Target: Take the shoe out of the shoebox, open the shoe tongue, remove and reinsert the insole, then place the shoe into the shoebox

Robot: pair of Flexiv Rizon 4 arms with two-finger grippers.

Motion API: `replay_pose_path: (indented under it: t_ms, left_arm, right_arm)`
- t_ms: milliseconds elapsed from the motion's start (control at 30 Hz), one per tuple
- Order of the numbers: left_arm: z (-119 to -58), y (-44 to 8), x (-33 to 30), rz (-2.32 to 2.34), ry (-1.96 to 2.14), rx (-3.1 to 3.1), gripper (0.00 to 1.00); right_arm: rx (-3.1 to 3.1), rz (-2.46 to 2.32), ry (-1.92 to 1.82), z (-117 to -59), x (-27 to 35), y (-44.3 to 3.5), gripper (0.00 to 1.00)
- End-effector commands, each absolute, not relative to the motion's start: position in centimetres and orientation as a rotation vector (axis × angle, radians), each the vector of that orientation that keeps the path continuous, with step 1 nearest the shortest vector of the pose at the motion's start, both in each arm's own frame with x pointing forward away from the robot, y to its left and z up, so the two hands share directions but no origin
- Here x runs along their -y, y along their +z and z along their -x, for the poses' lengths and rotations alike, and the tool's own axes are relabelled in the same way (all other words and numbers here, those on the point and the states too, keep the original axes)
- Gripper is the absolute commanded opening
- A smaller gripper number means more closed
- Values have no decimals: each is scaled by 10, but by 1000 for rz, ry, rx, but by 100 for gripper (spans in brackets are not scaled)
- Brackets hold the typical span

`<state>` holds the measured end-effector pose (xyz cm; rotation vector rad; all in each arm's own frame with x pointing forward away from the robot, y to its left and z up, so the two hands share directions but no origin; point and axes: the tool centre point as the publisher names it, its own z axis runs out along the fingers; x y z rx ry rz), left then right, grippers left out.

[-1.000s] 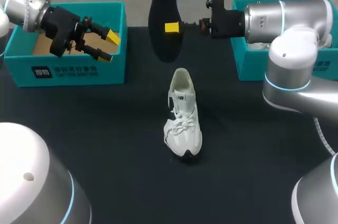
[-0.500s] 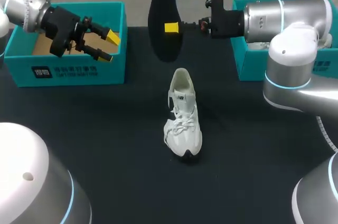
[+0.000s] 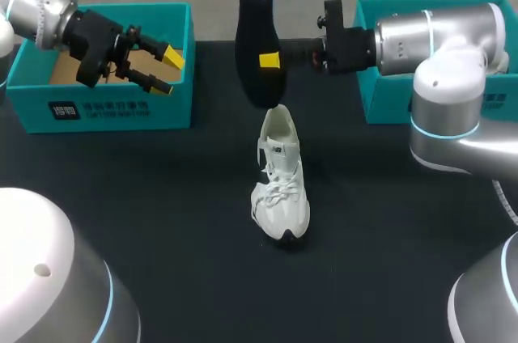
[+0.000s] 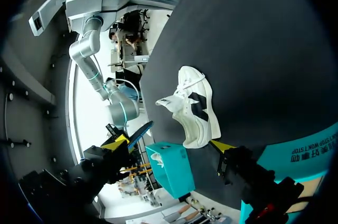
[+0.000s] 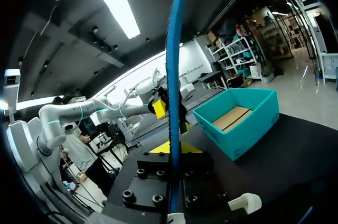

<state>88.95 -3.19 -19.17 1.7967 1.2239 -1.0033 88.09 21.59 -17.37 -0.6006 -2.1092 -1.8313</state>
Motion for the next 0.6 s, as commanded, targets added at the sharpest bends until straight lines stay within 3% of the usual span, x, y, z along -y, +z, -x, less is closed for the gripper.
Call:
replay_pose_path:
  t_ms: [33,600]
  left_arm:
    - [-890,-192,31,-1801,-1003,-1223,100]
    - [-890,-192,31,-1801,-1003,-1223,100]
  right_arm:
    - [2104,612,-1835,-881,-215,-191,0]
    - [2098,628,-1847,-881,-212,-198,0]
